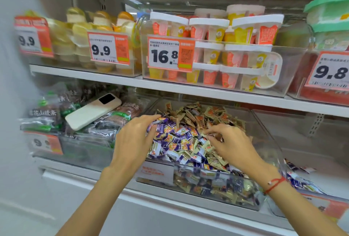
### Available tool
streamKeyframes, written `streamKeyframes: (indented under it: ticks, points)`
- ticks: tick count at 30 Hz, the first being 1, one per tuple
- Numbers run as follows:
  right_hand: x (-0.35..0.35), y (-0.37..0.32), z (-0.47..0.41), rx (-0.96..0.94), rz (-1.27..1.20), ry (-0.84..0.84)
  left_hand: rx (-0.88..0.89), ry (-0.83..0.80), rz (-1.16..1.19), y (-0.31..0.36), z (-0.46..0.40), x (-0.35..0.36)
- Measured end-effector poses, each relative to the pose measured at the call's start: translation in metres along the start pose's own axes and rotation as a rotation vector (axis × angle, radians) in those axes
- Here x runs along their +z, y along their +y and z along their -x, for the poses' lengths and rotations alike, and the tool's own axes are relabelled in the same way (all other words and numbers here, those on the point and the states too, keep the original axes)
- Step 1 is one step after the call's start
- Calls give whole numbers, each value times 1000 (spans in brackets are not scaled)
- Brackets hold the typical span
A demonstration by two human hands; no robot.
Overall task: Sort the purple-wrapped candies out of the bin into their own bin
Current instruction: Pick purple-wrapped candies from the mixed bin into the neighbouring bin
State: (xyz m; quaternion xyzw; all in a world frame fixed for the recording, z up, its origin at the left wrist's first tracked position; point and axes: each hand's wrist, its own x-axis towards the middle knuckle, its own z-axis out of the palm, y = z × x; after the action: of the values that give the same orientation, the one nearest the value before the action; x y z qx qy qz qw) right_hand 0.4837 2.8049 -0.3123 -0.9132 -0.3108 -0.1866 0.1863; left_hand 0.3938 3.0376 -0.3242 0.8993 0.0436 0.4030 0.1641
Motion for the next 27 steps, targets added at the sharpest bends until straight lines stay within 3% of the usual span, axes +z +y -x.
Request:
streamKeyframes:
  ticks: [3,5,8,10,12,15,20,27]
  points:
    - [15,-19,-25,-113,-52,42,-30,-74,-8,-3,-1,1]
    - [29,-29,-41,-143,-46,-28,1,-135,-42,1,-2,5]
    - [42,-37,-51,-101,-40,-437,33,-185,-104,6,-8,13]
    - [42,-34,-48,-75,12,-558,103,-245,-282,9,-12,21]
    - [40,-29,-39,-116,108,-456,150,-292,-412,11,-16,27]
    - [36,-27,-30,-176,229,-326,159,-366,-410,12,-22,32]
    - [23,-19,-21,-181,235,-281,229,-597,-355,11,-25,41]
    - [-4,-1,19,-87,-1,-32,203,-453,-276,18,-22,41]
